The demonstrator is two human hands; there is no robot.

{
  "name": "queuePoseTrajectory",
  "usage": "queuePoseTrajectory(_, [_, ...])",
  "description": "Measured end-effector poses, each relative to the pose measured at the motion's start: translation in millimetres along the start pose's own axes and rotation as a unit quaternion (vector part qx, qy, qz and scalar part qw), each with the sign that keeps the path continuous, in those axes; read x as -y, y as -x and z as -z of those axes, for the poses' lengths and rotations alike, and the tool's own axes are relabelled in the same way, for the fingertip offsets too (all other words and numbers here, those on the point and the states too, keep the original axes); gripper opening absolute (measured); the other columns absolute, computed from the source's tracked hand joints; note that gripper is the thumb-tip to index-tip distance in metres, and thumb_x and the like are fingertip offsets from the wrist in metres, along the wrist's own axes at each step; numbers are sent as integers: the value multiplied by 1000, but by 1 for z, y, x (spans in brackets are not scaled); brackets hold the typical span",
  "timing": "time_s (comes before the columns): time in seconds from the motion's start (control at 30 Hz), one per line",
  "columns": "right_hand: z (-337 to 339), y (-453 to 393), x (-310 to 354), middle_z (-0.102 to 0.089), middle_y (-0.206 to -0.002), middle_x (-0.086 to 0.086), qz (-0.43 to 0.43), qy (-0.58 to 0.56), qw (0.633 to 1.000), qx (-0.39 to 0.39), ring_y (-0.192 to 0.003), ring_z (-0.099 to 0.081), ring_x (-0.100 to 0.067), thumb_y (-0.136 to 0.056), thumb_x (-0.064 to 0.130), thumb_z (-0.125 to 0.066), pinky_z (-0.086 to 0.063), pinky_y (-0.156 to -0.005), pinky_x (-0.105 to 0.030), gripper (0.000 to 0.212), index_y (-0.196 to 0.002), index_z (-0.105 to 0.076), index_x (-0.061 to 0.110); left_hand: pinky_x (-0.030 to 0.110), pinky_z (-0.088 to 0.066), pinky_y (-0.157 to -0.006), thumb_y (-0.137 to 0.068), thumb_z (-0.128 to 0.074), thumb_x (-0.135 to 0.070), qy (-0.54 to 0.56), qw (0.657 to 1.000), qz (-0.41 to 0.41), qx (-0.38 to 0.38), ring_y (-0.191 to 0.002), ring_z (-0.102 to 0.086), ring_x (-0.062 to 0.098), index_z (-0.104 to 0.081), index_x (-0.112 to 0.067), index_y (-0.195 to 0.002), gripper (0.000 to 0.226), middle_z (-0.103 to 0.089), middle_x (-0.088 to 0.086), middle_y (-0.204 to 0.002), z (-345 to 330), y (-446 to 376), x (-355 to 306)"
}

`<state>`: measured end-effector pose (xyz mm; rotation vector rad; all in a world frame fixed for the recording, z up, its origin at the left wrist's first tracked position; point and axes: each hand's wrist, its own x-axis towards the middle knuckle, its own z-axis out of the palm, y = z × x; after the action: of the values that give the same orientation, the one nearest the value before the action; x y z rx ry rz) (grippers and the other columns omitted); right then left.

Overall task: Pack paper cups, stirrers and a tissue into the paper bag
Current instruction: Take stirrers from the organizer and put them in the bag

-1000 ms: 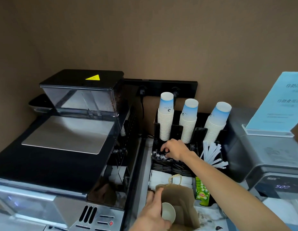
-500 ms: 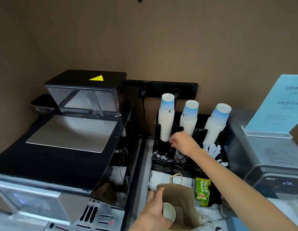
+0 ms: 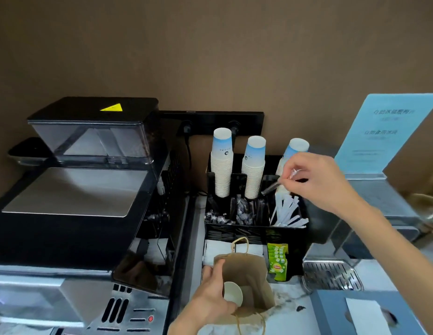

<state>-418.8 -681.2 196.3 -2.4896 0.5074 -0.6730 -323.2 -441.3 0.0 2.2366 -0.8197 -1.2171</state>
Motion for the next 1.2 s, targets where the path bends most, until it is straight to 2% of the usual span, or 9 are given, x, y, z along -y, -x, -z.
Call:
queuePoseTrajectory(0.07, [19, 15, 12, -69, -76, 3, -26, -77, 997, 2, -70, -70, -14, -79, 2, -80, -57, -73, -14, 22, -77, -68, 21, 32, -31, -114, -77, -78, -21, 4, 1000, -6, -1, -140, -33, 20, -2, -30, -153, 108, -15, -2, -146, 0, 0, 0])
queuePoseTrajectory(0.13, [34, 32, 25, -71, -76, -1, -29, -144, 989, 24, -73, -73, -18, -79, 4, -81, -60, -79, -22, 21, -85, -70, 21, 31, -31, -113, -76, -78, -20, 9, 1000, -10, -1, -137, -35, 19, -3, -32, -153, 108, -17, -4, -143, 0, 0, 1])
queuePoseTrajectory(0.23, [46, 56, 49, -75, -81, 1, 15, -176, 983, 59, -77, -75, -17, -75, 20, -80, -60, -79, -20, 12, -87, -76, 21, 26, -33, -106, -73, -76, -20, 15, 1000, -17, -3, -125, -37, 13, -1, -35, -152, 110, -20, -9, -132, 0, 1, 3])
queuePoseTrajectory(0.4, [2, 81, 61, -67, -82, 14, 62, -31, 980, 184, -70, -62, -4, -84, 31, -77, -48, -65, -11, 5, -81, -73, 31, 28, -34, -107, -74, -76, -19, 16, 1000, -22, -6, -130, -38, 16, -1, -36, -152, 109, -20, -7, -131, -1, 0, 2])
queuePoseTrajectory(0.57, [-82, 96, 38, -62, -96, 7, -2, 15, 963, 270, -82, -61, -4, -92, 21, -67, -52, -77, -18, 6, -95, -72, 21, 30, -40, -109, -72, -75, -20, 2, 1000, -26, -12, -121, -41, 15, -5, -36, -150, 107, -22, -5, -125, 0, 2, 3])
queuePoseTrajectory(0.7, [-130, 100, 26, -70, -90, 5, -75, 2, 942, 326, -71, -58, 2, -91, 14, -66, -57, -77, -20, 15, -105, -70, 19, 27, -44, -102, -71, -75, -21, -3, 999, -40, -20, -115, -44, 14, -11, -34, -148, 101, -24, -4, -124, -1, 3, 5])
queuePoseTrajectory(0.8, [-156, 98, 21, -77, -95, -4, -131, -27, 925, 357, -77, -66, -7, -89, 6, -66, -58, -79, -20, 23, -110, -69, 15, 24, -44, -95, -70, -76, -19, 17, 999, -35, -17, -114, -45, 15, -14, -35, -147, 100, -25, -6, -124, -2, 1, 7])
queuePoseTrajectory(0.97, [-186, 94, 13, -79, -99, -17, -203, -43, 890, 406, -96, -74, -25, -77, -7, -68, -58, -82, -26, 22, -95, -75, 3, 23, -42, -93, -71, -73, -24, 32, 999, -24, -10, -113, -41, 12, -3, -35, -151, 107, -21, -9, -123, -3, 0, 8])
queuePoseTrajectory(1.2, [-220, 100, 5, -74, -111, -14, -270, -20, 856, 440, -99, -68, -26, -78, 2, -66, -56, -84, -34, 29, -107, -70, 6, 33, -45, -108, -72, -76, -17, 8, 1000, -18, -10, -130, -40, 19, 5, -29, -154, 116, -12, -2, -146, -4, 2, 9])
